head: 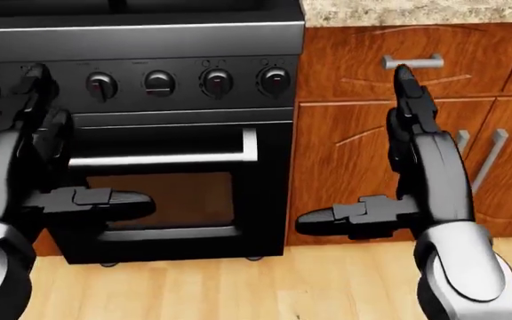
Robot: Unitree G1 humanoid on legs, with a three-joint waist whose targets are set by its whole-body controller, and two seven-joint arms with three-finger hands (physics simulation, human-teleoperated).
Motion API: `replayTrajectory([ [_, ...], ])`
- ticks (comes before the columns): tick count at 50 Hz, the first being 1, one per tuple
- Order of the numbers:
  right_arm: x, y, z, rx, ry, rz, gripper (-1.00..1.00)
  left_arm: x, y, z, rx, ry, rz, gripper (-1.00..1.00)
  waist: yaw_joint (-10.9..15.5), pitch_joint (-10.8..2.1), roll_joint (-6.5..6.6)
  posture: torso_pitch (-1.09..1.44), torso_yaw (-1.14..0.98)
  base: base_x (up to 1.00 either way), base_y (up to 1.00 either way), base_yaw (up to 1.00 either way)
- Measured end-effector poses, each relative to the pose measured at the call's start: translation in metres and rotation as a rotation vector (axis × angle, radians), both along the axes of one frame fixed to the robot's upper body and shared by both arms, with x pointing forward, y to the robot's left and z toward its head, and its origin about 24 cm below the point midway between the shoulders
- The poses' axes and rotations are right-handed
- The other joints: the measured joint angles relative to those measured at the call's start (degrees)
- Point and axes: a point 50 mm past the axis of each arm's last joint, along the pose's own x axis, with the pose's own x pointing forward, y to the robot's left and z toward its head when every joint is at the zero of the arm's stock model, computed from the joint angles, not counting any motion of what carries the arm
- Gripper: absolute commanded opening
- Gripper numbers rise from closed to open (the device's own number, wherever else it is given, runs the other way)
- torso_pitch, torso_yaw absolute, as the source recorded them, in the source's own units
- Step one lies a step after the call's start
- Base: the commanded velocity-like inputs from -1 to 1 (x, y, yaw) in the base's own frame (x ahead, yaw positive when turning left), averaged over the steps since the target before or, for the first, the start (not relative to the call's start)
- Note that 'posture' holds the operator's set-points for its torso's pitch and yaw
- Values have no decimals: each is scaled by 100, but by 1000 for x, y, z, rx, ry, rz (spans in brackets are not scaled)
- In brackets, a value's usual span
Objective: Pick the egg from the plate and place it in the pan.
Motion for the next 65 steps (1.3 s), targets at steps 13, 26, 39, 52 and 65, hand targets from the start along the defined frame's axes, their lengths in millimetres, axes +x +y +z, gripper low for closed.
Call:
replayTrajectory([
  [13,-5,-8,37,9,-18,-55,100,-4,0,40,24,-44,2,100,15,73,-14,0,0,0,0,0],
  [26,-30,-10,83,7,-134,-71,100,-18,1,72,5,-110,1,100,29,110,15,0,0,0,0,0],
  [39,-36,-10,91,15,-161,-63,100,-22,0,76,-4,-126,3,100,-16,147,5,0,0,11,0,0],
  [52,-33,-5,85,26,-128,-38,100,-17,5,67,-10,-85,27,100,20,113,222,0,0,14,0,0],
  [65,-34,-13,84,23,-123,-98,100,-16,-4,66,-10,-83,-28,100,-35,149,-104,0,0,13,0,0],
])
